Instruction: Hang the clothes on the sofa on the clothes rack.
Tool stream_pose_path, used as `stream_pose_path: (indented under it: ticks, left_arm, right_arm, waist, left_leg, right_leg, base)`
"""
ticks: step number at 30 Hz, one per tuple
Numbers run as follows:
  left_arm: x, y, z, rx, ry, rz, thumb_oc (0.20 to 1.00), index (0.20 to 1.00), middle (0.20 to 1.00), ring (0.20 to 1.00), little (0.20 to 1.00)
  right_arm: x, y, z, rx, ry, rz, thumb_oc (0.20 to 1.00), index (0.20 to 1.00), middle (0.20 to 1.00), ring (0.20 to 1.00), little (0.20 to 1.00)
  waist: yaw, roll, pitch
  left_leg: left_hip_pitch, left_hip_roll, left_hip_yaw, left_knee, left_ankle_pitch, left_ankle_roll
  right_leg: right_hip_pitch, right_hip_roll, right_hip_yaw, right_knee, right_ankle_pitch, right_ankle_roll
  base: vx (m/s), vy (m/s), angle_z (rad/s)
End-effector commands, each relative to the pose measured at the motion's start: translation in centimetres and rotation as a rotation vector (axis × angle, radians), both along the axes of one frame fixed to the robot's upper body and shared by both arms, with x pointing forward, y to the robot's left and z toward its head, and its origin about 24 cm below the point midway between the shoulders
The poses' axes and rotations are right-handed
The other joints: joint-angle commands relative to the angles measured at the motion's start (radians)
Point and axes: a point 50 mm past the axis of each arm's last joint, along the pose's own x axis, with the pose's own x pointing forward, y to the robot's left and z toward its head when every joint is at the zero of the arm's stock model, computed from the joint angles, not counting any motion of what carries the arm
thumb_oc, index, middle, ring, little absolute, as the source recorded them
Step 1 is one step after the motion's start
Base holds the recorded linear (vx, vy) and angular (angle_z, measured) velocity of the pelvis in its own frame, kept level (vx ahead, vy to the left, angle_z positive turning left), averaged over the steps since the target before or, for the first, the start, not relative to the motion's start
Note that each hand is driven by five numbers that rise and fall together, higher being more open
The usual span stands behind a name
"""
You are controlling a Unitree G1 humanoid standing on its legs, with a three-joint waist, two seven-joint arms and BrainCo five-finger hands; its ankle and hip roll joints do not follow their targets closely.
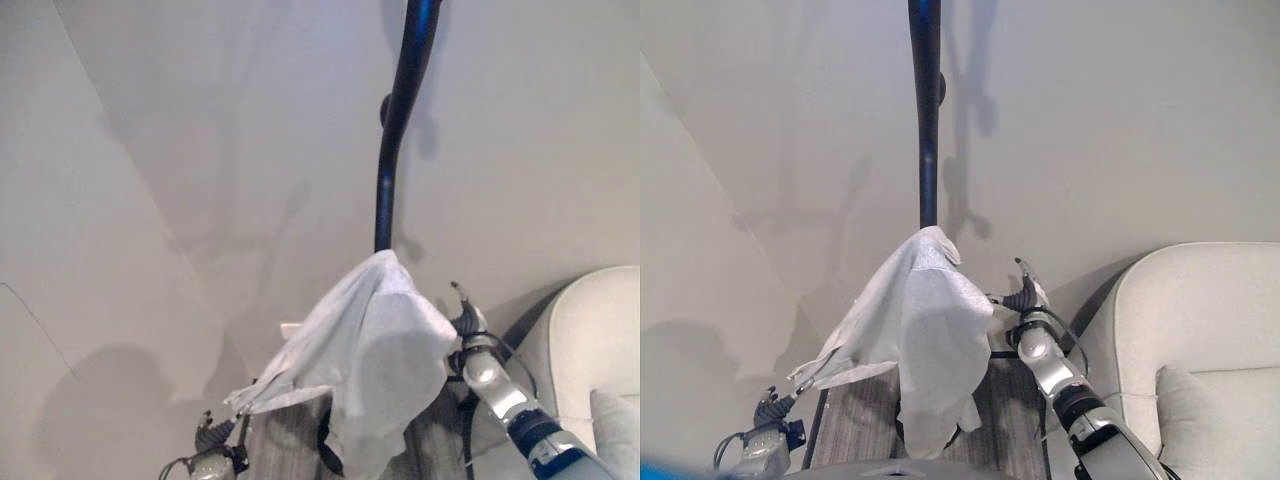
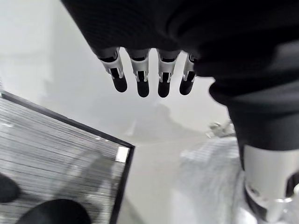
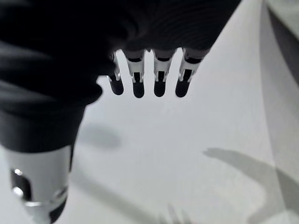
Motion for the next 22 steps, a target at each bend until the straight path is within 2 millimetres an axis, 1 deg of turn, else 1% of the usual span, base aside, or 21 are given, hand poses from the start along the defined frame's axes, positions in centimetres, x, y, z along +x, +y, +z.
stream_pose_path:
  ticks: [1,2,3,5,7,8,9,10,12,13,14,16,17,18,19,20,21,22]
  left_arm:
    - [-0.3,0.0,-0.4,-0.052,-0.016,0.093,1.0,1.0,1.0,1.0,1.0]
    - [-1.4,-0.3,-0.9,-0.081,0.01,0.105,1.0,1.0,1.0,1.0,1.0]
    - [-1.4,-0.3,-0.9,-0.081,0.01,0.105,1.0,1.0,1.0,1.0,1.0]
    - [-1.9,-0.7,-1.2,-0.115,0.021,0.108,1.0,1.0,1.0,1.0,1.0]
    - [-2.6,-1.1,-1.7,-0.157,0.043,0.111,1.0,1.0,1.0,1.0,1.0]
    - [-2.9,-1.3,-1.8,-0.171,0.055,0.11,1.0,1.0,1.0,1.0,1.0]
    - [-4.1,-1.8,-2.4,-0.221,0.103,0.151,1.0,1.0,1.0,1.0,1.0]
    - [-4.1,-1.7,-2.4,-0.221,0.103,0.152,1.0,1.0,1.0,1.0,1.0]
    - [-4.8,-2.3,-2.8,-0.256,0.15,0.157,1.0,1.0,1.0,1.0,1.0]
    - [-5.3,-2.9,-3.1,-0.279,0.201,0.138,1.0,1.0,1.0,1.0,1.0]
    - [-5.3,-2.9,-3.1,-0.278,0.2,0.137,1.0,1.0,1.0,1.0,1.0]
    - [-5.6,-3.7,-3.4,-0.297,0.256,0.093,1.0,1.0,1.0,1.0,1.0]
    - [-5.6,-4.5,-3.6,-0.327,0.293,0.037,1.0,1.0,1.0,1.0,1.0]
    - [-5.7,-4.8,-3.7,-0.338,0.308,0.017,1.0,1.0,1.0,1.0,1.0]
    - [-5.7,-4.8,-3.7,-0.338,0.307,0.015,1.0,1.0,1.0,1.0,1.0]
    - [-5.7,-5.1,-3.8,-0.347,0.315,0.002,1.0,1.0,1.0,1.0,1.0]
    - [-5.5,-5.2,-3.8,-0.354,0.325,-0.029,1.0,1.0,1.0,1.0,1.0]
    - [-5.5,-5.2,-3.8,-0.354,0.325,-0.03,1.0,1.0,1.0,1.0,1.0]
  right_arm:
    - [0.1,-2.7,2.1,0.094,-0.138,-0.119,1.0,1.0,1.0,1.0,1.0]
    - [-1.3,-3.0,0.7,0.189,-0.097,-0.159,1.0,1.0,1.0,1.0,1.0]
    - [-1.3,-3.0,0.7,0.19,-0.096,-0.159,1.0,1.0,1.0,1.0,1.0]
    - [-2.1,-2.8,-0.7,0.28,-0.049,-0.185,1.0,1.0,1.0,1.0,1.0]
    - [-3.2,-2.0,-2.7,0.374,0.045,-0.183,1.0,1.0,1.0,1.0,1.0]
    - [-3.9,-1.6,-3.9,0.391,0.1,-0.186,1.0,1.0,1.0,1.0,1.0]
    - [-5.8,-0.4,-6.9,0.5,0.246,-0.24,1.0,1.0,1.0,1.0,1.0]
    - [-5.7,-0.4,-6.9,0.501,0.245,-0.239,1.0,1.0,1.0,1.0,1.0]
    - [-8.0,0.6,-9.7,0.564,0.405,-0.298,1.0,1.0,1.0,1.0,1.0]
    - [-11.0,1.5,-12.2,0.649,0.571,-0.391,1.0,1.0,1.0,1.0,1.0]
    - [-10.9,1.5,-12.2,0.65,0.57,-0.391,1.0,1.0,1.0,1.0,1.0]
    - [-13.9,1.9,-13.9,0.728,0.708,-0.512,1.0,1.0,1.0,1.0,1.0]
    - [-16.5,1.8,-14.9,0.843,0.789,-0.668,1.0,1.0,1.0,1.0,1.0]
    - [-17.8,1.6,-15.2,0.872,0.817,-0.74,1.0,1.0,1.0,1.0,1.0]
    - [-17.7,1.5,-15.2,0.873,0.816,-0.741,1.0,1.0,1.0,1.0,1.0]
    - [-18.6,1.3,-15.4,0.89,0.833,-0.792,1.0,1.0,1.0,1.0,1.0]
    - [-20.2,0.7,-15.6,0.915,0.859,-0.877,1.0,1.0,1.0,1.0,1.0]
    - [-20.2,0.6,-15.6,0.915,0.858,-0.877,1.0,1.0,1.0,1.0,1.0]
  waist:
    - [0.005,0.053,-0.027]
    - [0.003,0.05,-0.029]
    - [0.003,0.05,-0.03]
    - [0.002,0.048,-0.032]
    - [0.002,0.046,-0.032]
    - [0.002,0.046,-0.033]
    - [0.005,0.045,-0.037]
    - [0.005,0.044,-0.036]
    - [0.008,0.042,-0.042]
    - [0.017,0.04,-0.05]
    - [0.016,0.04,-0.049]
    - [0.023,0.039,-0.058]
    - [0.023,0.039,-0.063]
    - [0.025,0.039,-0.066]
    - [0.024,0.039,-0.066]
    - [0.025,0.04,-0.07]
    - [0.019,0.041,-0.072]
    - [0.019,0.041,-0.072]
  left_leg:
    - [-0.055,-0.109,-0.022,0.01,-0.01,0.069]
    - [-0.054,-0.109,-0.018,0.01,-0.011,0.07]
    - [-0.054,-0.109,-0.019,0.01,-0.011,0.07]
    - [-0.053,-0.109,-0.016,0.01,-0.013,0.07]
    - [-0.053,-0.11,-0.012,0.01,-0.013,0.07]
    - [-0.053,-0.111,-0.011,0.01,-0.013,0.069]
    - [-0.054,-0.111,-0.01,0.01,-0.014,0.069]
    - [-0.053,-0.112,-0.01,0.01,-0.014,0.069]
    - [-0.052,-0.113,-0.006,0.01,-0.016,0.068]
    - [-0.052,-0.113,-0.005,0.01,-0.017,0.067]
    - [-0.052,-0.114,-0.005,0.01,-0.017,0.067]
    - [-0.049,-0.114,-0.008,0.01,-0.019,0.067]
    - [-0.048,-0.114,-0.009,0.01,-0.019,0.066]
    - [-0.048,-0.114,-0.008,0.01,-0.019,0.066]
    - [-0.048,-0.115,-0.009,0.01,-0.019,0.066]
    - [-0.047,-0.115,-0.008,0.01,-0.02,0.065]
    - [-0.049,-0.116,-0.003,0.01,-0.018,0.063]
    - [-0.05,-0.116,-0.003,0.01,-0.018,0.063]
  right_leg:
    - [0.024,0.114,-0.038,0.011,-0.047,-0.013]
    - [0.023,0.112,-0.041,0.011,-0.048,-0.012]
    - [0.023,0.112,-0.041,0.011,-0.048,-0.012]
    - [0.023,0.11,-0.043,0.011,-0.047,-0.012]
    - [0.023,0.109,-0.046,0.011,-0.046,-0.012]
    - [0.024,0.108,-0.048,0.011,-0.047,-0.013]
    - [0.024,0.108,-0.051,0.011,-0.048,-0.014]
    - [0.024,0.108,-0.052,0.011,-0.048,-0.014]
    - [0.026,0.108,-0.054,0.011,-0.049,-0.015]
    - [0.028,0.107,-0.061,0.011,-0.051,-0.016]
    - [0.028,0.107,-0.061,0.011,-0.051,-0.016]
    - [0.032,0.106,-0.07,0.011,-0.055,-0.018]
    - [0.035,0.105,-0.079,0.011,-0.058,-0.02]
    - [0.036,0.104,-0.084,0.011,-0.06,-0.02]
    - [0.036,0.104,-0.085,0.011,-0.06,-0.02]
    - [0.037,0.103,-0.091,0.011,-0.061,-0.02]
    - [0.036,0.102,-0.102,0.011,-0.061,-0.02]
    - [0.035,0.102,-0.103,0.011,-0.061,-0.02]
  base:
    - [0.0,0.024,-0.19]
    - [0.0,0.017,-0.17]
    - [0.0,0.008,-0.12]
    - [0.0,0.004,-0.05]
    - [0.0,0.004,-0.03]
    - [0.0,0.0,0.0]
    - [0.0,0.0,0.0]
    - [0.0,0.0,0.0]
    - [0.0,0.0,0.0]
    - [0.0,0.0,0.0]
    - [0.04,0.004,0.04]
    - [0.06,0.012,0.04]
    - [0.08,0.024,0.06]
    - [0.06,0.016,0.12]
    - [0.04,0.019,0.25]
    - [0.04,0.021,0.3]
    - [0.04,0.022,0.3]
    - [0.03,0.013,0.23]
